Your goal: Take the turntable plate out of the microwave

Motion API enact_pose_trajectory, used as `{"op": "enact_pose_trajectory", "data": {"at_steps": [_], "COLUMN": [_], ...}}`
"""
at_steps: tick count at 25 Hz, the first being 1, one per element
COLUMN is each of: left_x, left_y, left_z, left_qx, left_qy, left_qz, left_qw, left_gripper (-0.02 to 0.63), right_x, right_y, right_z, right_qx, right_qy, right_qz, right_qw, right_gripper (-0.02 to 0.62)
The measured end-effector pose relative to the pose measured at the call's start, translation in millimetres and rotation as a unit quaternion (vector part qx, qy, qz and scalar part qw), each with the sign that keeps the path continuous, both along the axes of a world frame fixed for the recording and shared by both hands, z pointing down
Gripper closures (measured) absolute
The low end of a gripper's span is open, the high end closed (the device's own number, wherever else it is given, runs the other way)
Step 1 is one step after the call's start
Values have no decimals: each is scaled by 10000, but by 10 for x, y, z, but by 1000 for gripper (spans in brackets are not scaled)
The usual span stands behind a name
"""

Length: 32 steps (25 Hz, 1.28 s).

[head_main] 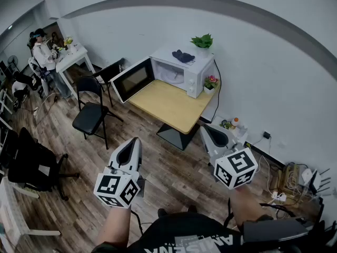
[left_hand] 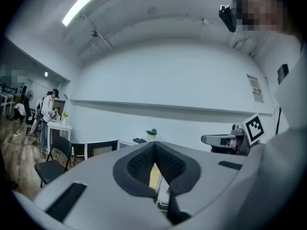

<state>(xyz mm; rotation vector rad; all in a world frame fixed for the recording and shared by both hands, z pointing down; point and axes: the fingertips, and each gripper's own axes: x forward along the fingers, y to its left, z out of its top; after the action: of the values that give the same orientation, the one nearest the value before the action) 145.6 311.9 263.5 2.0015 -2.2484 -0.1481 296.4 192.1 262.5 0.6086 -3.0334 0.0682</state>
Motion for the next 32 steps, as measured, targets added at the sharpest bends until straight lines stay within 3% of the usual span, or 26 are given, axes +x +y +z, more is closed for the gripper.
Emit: {"op": "enact_pose_trajectory", "data": {"at_steps": [10, 19, 32], "left_x": [-51, -184, -756], "left_y": [66, 110, 387], "left_z": [53, 107, 129], "left_qx": [-66, -65, 78], "left_qy": [109, 26, -47], "left_qz": [-32, -110, -69], "left_qw": [9999, 9999, 9999], "left_gripper": [607, 607, 607], "right_x": [-13, -90, -672], "right_y": [93, 92, 340], "right_z": [-19, 41, 102], "right_qx": [12, -333, -194], "right_qy": [-61, -308, -208], "right_qz": [50, 92, 62], "right_qw": [10000, 9989, 9996], "right_gripper": [591, 590, 590]}}
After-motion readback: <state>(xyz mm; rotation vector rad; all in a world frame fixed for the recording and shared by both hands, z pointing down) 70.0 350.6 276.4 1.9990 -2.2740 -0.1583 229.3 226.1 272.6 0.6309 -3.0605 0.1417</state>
